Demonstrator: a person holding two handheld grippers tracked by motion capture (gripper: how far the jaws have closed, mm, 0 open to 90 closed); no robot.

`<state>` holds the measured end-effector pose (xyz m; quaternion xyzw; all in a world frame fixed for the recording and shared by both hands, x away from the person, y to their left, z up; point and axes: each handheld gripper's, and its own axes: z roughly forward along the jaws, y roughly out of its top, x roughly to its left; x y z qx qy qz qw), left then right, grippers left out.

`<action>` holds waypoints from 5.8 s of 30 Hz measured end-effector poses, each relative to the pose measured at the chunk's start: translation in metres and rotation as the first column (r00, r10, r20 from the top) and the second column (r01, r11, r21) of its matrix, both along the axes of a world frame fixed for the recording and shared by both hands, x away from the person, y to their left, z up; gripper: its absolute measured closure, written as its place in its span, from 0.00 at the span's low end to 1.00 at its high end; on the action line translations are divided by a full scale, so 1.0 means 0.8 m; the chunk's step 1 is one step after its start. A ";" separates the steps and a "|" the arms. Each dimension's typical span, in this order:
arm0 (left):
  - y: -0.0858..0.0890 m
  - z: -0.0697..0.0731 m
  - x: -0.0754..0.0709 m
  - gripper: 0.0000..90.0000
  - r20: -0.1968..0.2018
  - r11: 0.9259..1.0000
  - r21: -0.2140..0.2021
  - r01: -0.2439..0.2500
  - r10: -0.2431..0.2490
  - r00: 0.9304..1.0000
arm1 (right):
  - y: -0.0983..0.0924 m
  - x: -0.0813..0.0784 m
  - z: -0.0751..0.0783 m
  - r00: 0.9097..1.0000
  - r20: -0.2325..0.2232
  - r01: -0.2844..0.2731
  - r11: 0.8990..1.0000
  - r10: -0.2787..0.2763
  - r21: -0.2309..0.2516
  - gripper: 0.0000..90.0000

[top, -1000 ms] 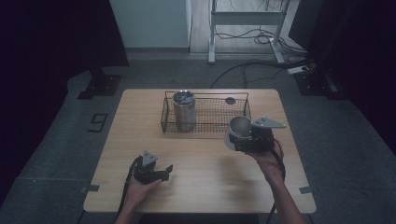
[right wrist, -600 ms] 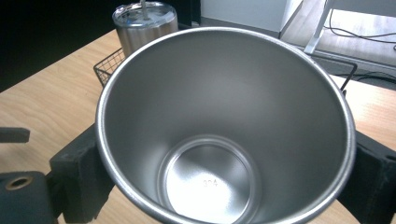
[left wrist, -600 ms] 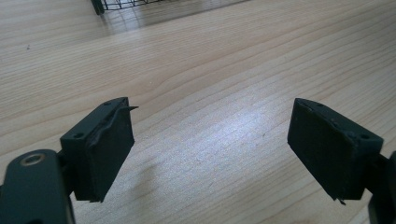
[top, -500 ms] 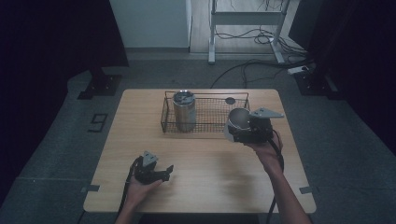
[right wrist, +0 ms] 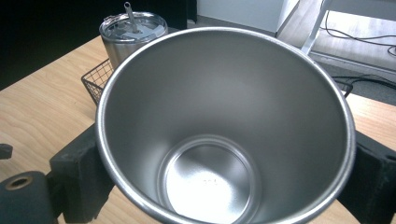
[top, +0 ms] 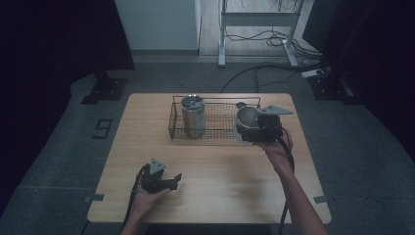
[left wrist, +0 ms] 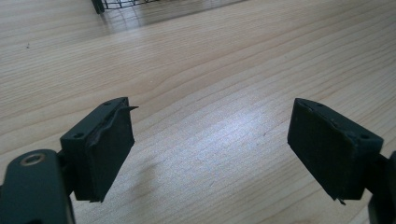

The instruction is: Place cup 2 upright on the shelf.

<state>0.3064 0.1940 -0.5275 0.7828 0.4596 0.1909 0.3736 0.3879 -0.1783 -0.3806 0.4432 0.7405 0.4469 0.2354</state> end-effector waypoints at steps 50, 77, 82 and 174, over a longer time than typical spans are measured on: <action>0.007 -0.001 0.001 0.16 0.007 1.000 -0.007 -0.012 0.012 1.000 | 0.007 0.097 0.014 0.997 -0.036 0.060 0.998 -0.061 -0.031 0.08; 0.007 -0.002 0.002 0.16 -0.008 1.000 -0.004 -0.004 0.004 1.000 | 0.023 0.152 -0.005 0.994 -0.093 0.053 0.997 -0.057 -0.053 0.08; 0.007 -0.003 0.003 0.16 -0.013 1.000 -0.001 -0.005 0.005 1.000 | 0.026 0.161 -0.013 0.993 -0.106 0.052 0.997 -0.058 -0.057 0.08; 0.009 -0.008 0.004 0.16 -0.050 1.000 -0.008 0.022 -0.022 0.998 | 0.035 0.190 -0.113 0.963 -0.245 0.062 0.977 -0.112 -0.202 0.00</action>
